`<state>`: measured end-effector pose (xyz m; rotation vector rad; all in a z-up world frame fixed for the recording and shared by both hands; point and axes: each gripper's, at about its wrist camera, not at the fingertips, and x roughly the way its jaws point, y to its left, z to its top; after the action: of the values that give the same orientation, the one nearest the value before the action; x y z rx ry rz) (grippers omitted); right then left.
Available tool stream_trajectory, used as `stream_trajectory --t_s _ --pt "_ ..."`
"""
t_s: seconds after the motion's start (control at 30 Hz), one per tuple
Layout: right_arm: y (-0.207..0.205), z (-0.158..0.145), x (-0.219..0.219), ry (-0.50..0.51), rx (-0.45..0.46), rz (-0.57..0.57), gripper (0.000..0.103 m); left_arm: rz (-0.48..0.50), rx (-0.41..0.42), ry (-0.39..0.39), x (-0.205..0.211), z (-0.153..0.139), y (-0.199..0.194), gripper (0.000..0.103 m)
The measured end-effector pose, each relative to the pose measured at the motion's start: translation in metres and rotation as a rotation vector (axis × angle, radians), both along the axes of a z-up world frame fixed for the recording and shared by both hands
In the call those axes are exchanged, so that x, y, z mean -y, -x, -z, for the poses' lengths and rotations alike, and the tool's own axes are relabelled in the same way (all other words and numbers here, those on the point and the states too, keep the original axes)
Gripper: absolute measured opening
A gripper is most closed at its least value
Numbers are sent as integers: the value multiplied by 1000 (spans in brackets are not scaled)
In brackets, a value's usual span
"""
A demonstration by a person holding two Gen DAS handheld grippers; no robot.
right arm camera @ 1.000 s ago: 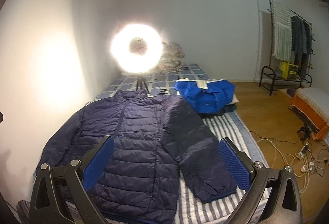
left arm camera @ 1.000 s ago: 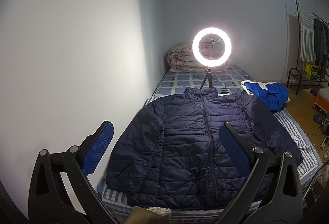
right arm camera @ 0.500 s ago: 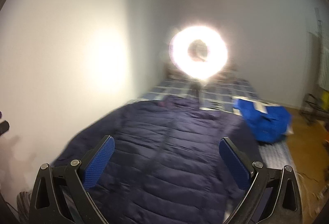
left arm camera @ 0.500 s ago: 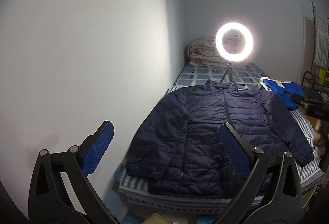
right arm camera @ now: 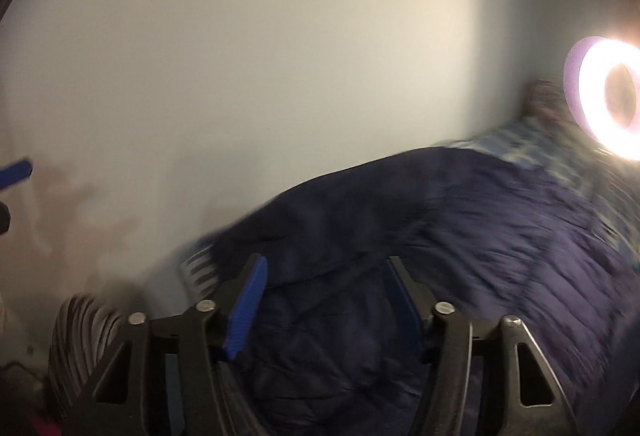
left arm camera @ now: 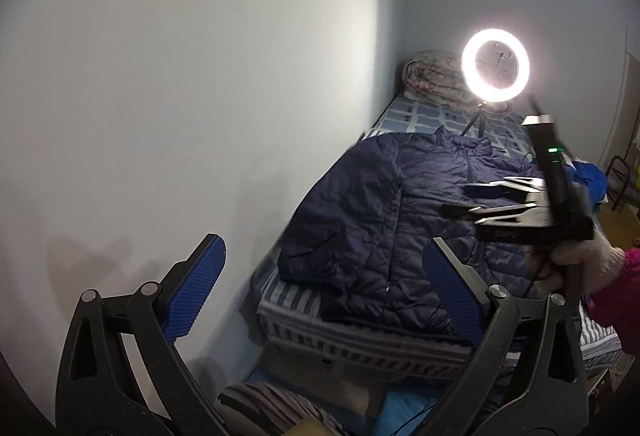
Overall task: Fold large clothes
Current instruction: 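Lower the right tool to the jacket sleeve cuff and close on it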
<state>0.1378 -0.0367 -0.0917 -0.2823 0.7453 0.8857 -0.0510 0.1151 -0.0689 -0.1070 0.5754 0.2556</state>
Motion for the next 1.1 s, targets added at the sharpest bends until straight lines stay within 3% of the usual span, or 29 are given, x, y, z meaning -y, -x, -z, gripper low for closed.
stream_trajectory --t_s 0.2,0.3,0.37,0.63,0.9,0.93,1.0,1.1 --pt "11 46 -79 91 -93 -261 48 -28 -35 16 -11 9 7 96" --pt "11 75 -113 138 -147 -322 41 -38 -42 17 -15 11 11 93" --pt "12 89 -128 160 -171 -348 37 -45 -52 23 -19 13 13 90" --pt "4 153 -181 295 -204 -400 38 -63 -71 52 -34 22 14 89" --pt "15 202 -207 439 -136 -430 38 -46 -82 49 -32 25 3 89" --pt "16 205 -209 439 -126 -429 36 -40 -82 45 -30 25 1 89" --pt "15 206 -211 430 -125 -411 17 -34 -81 40 -30 26 -2 89" --pt "11 206 -207 370 -168 -380 8 -27 -78 35 -28 26 -6 89"
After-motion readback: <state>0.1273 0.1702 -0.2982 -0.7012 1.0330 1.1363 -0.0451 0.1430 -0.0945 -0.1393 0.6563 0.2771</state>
